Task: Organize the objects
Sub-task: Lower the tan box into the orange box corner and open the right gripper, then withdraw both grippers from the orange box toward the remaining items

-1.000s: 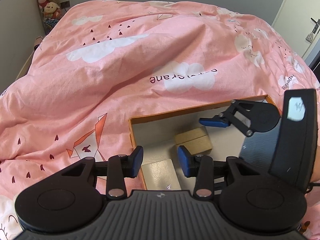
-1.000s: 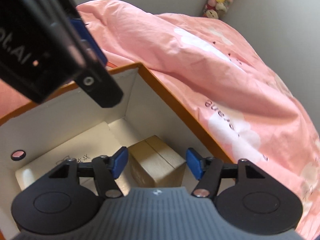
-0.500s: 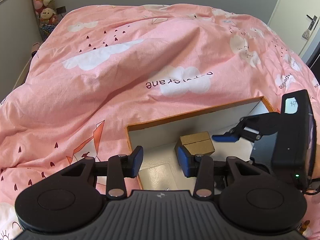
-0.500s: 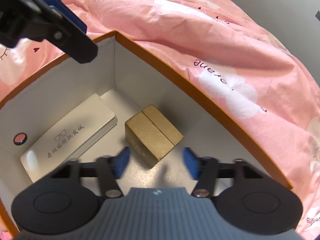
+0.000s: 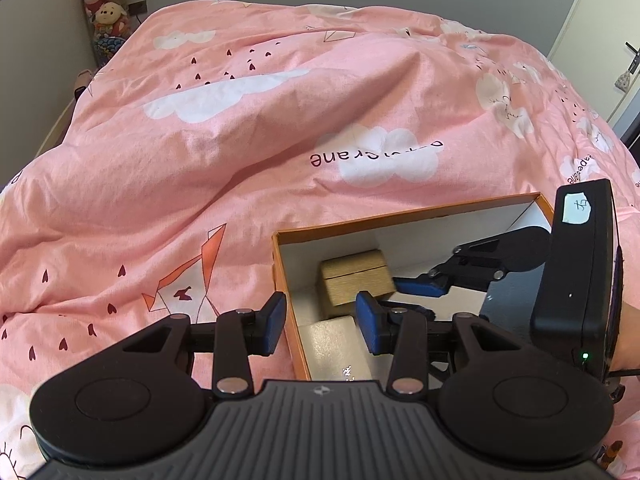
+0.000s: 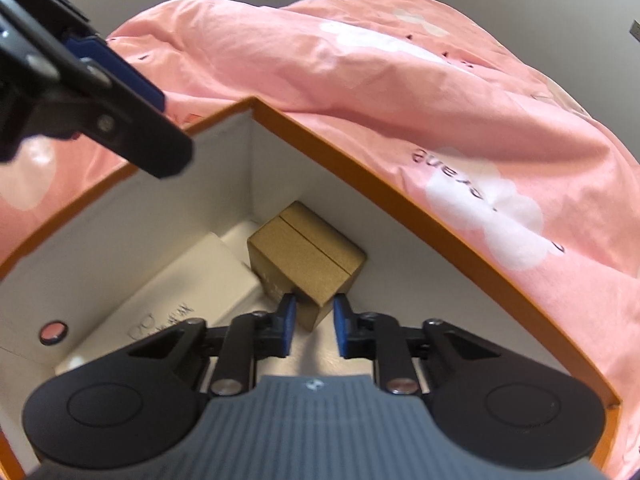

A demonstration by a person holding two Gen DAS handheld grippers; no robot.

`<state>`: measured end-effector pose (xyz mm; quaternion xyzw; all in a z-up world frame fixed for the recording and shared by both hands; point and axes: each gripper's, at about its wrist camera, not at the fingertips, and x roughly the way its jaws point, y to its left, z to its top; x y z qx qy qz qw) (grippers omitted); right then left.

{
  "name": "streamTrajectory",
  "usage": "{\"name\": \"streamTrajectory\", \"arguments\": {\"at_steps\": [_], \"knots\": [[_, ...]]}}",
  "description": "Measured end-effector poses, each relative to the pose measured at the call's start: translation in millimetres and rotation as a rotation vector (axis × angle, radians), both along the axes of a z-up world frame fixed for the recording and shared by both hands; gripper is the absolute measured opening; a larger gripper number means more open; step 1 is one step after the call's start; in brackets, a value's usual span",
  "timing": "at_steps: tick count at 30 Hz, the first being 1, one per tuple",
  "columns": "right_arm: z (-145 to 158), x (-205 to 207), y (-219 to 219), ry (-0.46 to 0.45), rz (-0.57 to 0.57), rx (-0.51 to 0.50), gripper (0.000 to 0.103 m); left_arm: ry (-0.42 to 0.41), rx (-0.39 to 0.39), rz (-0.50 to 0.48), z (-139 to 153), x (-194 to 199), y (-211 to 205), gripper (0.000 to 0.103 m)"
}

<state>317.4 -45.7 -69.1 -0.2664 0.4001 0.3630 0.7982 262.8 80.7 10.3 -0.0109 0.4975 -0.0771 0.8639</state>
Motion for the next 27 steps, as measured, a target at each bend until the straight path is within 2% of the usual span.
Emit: {"name": "streamTrajectory", "arguments": {"at_steps": [6,14,17,18,21,27], "knots": [[0,-2,12,0.004,0.041,0.023,0.008,0.003,0.0,0.009,-2,-2,3,0.048],[5,-12,20,-0.004,0.081,0.059,0.006,0.009,-0.004,0.021,-3,-5,6,0.048],[3,-12,22,-0.003,0.08,0.033,0.006,0.01,-0.006,0.023,-3,-8,6,0.048],[1,-12,24,0.006,0.075,0.011,0.001,0.011,-0.005,0.024,-3,-9,5,0.047],[-7,-13,27,0.014,0.065,-0.032,0.0,0.01,0.002,0.03,-1,-13,5,0.046],[7,-20,21,-0.005,0.045,-0.012,0.0,0.0,0.002,0.026,6,-29,2,0.047]]}}
